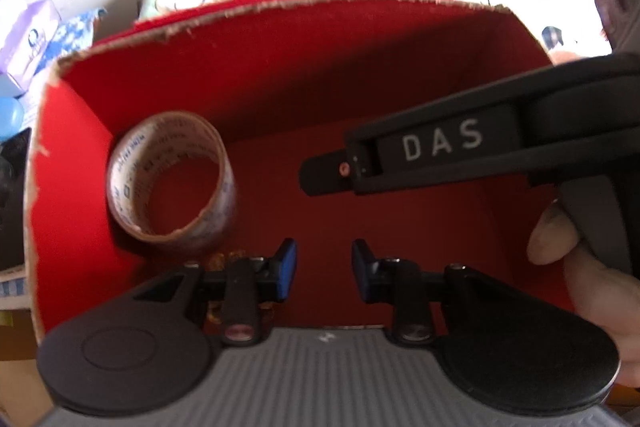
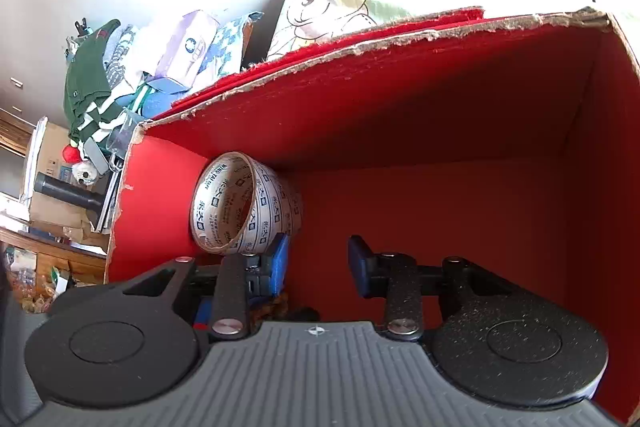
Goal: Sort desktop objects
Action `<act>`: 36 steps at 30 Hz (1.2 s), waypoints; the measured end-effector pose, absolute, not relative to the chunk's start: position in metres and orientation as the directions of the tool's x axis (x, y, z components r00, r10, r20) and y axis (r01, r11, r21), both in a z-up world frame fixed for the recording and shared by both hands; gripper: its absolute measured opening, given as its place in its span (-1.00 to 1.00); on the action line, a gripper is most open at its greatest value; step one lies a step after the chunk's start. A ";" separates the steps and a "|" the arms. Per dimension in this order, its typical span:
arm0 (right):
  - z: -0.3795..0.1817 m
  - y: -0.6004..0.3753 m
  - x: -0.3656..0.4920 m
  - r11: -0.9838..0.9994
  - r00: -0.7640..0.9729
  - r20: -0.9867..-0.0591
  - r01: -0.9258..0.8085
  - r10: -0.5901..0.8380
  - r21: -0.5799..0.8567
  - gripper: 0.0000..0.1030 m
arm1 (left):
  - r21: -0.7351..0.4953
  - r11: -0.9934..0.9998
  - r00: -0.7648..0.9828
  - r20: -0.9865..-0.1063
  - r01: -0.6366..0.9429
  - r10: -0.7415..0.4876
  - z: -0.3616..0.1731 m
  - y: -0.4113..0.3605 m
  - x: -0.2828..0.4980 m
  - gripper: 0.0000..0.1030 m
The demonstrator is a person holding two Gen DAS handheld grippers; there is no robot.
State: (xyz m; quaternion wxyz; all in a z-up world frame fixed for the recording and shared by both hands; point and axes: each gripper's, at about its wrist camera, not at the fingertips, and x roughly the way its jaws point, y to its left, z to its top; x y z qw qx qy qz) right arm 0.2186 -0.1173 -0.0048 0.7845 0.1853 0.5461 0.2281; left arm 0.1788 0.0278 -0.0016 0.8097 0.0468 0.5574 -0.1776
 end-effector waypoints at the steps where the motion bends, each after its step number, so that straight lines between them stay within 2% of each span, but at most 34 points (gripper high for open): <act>1: -0.004 -0.117 0.218 0.829 0.306 -0.772 -0.157 0.557 0.536 -0.28 | -0.123 0.935 0.299 -0.926 0.334 -0.229 -0.004 0.027 0.181 -0.43; 14: -0.002 -0.122 0.216 0.833 0.329 -0.771 -0.118 0.546 0.540 -0.28 | -0.081 0.964 0.215 -0.967 0.255 -0.138 -0.013 0.034 0.196 -0.40; 22: -0.003 -0.124 0.216 0.835 0.333 -0.771 -0.109 0.542 0.540 -0.28 | -0.014 0.976 0.249 -0.966 0.219 -0.070 -0.008 0.041 0.196 -0.34; 36: -0.003 -0.123 0.216 0.849 0.343 -0.783 -0.102 0.519 0.518 -0.28 | 0.026 0.980 0.306 -0.951 0.197 -0.036 -0.001 0.028 0.174 -0.28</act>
